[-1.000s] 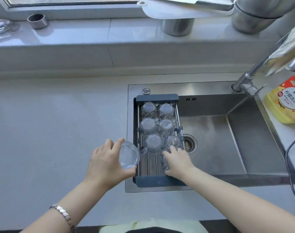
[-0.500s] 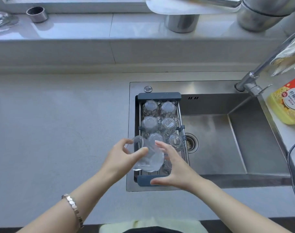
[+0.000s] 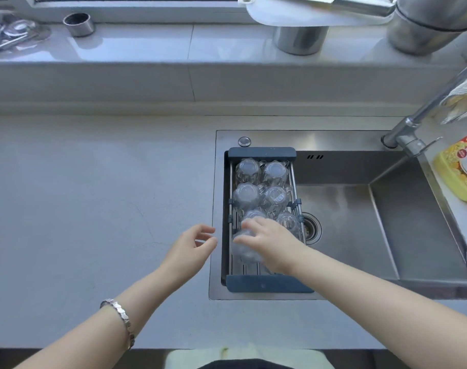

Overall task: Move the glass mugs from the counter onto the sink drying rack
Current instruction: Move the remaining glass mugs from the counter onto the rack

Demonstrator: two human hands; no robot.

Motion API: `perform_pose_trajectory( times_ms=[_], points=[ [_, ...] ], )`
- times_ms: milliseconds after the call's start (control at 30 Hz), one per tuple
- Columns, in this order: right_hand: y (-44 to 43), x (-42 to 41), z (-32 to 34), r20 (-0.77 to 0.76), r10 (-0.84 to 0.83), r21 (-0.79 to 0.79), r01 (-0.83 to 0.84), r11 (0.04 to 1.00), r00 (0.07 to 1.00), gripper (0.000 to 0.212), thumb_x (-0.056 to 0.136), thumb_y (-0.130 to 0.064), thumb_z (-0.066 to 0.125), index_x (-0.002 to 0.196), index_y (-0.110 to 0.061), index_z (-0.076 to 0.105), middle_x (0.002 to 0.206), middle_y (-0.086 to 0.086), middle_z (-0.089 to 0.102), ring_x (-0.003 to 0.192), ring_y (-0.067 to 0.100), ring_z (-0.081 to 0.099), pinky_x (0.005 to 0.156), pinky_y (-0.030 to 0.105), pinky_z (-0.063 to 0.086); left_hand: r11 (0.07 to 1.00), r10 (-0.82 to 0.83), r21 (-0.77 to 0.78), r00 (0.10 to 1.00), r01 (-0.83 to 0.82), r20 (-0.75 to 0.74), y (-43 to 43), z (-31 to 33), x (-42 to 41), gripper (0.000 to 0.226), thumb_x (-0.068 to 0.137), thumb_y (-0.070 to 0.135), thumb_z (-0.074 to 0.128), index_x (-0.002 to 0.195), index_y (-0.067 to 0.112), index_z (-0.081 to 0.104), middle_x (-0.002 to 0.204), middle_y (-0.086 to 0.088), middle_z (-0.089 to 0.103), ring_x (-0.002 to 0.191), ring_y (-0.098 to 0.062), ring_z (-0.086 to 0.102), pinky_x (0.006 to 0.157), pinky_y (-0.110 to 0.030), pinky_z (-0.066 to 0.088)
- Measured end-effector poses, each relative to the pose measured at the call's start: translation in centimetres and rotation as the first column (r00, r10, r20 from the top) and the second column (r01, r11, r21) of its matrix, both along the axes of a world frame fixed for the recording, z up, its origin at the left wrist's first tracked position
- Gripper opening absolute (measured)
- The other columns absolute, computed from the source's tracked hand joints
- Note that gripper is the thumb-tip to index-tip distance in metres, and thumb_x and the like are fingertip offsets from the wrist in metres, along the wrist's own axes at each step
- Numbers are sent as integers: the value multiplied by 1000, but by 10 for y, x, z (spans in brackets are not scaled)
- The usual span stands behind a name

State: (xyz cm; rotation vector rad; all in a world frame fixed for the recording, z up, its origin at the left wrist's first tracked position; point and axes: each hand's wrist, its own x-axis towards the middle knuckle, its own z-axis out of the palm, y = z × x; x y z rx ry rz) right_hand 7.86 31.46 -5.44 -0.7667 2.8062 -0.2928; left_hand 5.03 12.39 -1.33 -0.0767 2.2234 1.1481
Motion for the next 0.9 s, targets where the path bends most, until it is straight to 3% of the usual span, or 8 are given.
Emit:
perform_pose_trajectory(
  times_ms=[67, 167, 200, 467, 600, 767, 900],
  points=[
    [-13, -5, -1, -7, 91, 201, -88, 976, 996, 64, 26, -8, 85, 87, -21, 68, 88, 7, 67, 73, 24, 64, 57, 28, 53, 1000, 15, -4, 1000, -15, -26, -7, -2, 0, 13, 92, 15, 52, 100, 24, 55, 96, 4, 60, 89, -12, 57, 69, -20, 43],
    [-27, -4, -16, 124, 182, 248, -208, 946, 976, 59, 65, 4, 72, 119, -8, 50, 118, 15, 53, 105, 33, 50, 83, 41, 44, 999, 33, 8, 998, -33, -46, -15, -5, 0, 13, 92, 15, 52, 99, 25, 57, 92, 9, 60, 85, -7, 57, 66, -14, 41],
    [-30, -3, -22, 167, 176, 258, -215, 942, 970, 60, 70, 8, 67, 123, -5, 43, 122, 16, 49, 109, 35, 47, 87, 42, 41, 999, 36, 11, 998, -35, -52, -17, -5, 1, 13, 92, 15, 52, 99, 24, 57, 91, 10, 60, 85, -7, 57, 66, -14, 41],
    [-17, 2, -33, 311, 74, 18, -84, 996, 947, 59, 75, 18, 53, 127, -10, 49, 138, 20, 40, 123, 36, 40, 97, 42, 40, 1000, 31, -5, 998, -31, -58, -21, -8, -2, 13, 91, 13, 52, 95, 23, 59, 91, 7, 62, 86, -8, 57, 68, -13, 41],
    [-14, 2, -34, 322, 71, -16, -70, 997, 944, 61, 77, 15, 55, 130, -15, 47, 143, 16, 36, 129, 33, 37, 99, 40, 40, 1000, 0, -12, 999, -1, -40, -14, -10, -6, 11, 91, 14, 52, 94, 22, 60, 88, 10, 62, 89, -13, 60, 70, -17, 44],
    [-16, 15, -39, 322, -20, -41, 35, 999, 947, 70, 78, 16, 49, 139, -18, 35, 154, 13, 22, 144, 28, 15, 116, 38, 18, 999, -33, -22, 998, 32, -54, -4, -9, -13, 12, 92, 15, 51, 94, 23, 60, 89, 8, 62, 86, -10, 58, 69, -17, 43],
    [2, 15, -24, 327, -155, -156, 214, 964, 932, 65, 80, 2, 54, 139, -18, 35, 152, 8, 28, 141, 24, 21, 117, 34, 15, 998, -52, -45, 997, 49, -57, 4, -10, -22, 12, 92, 14, 50, 95, 21, 59, 93, 1, 62, 92, -17, 59, 77, -25, 42]
  ],
)
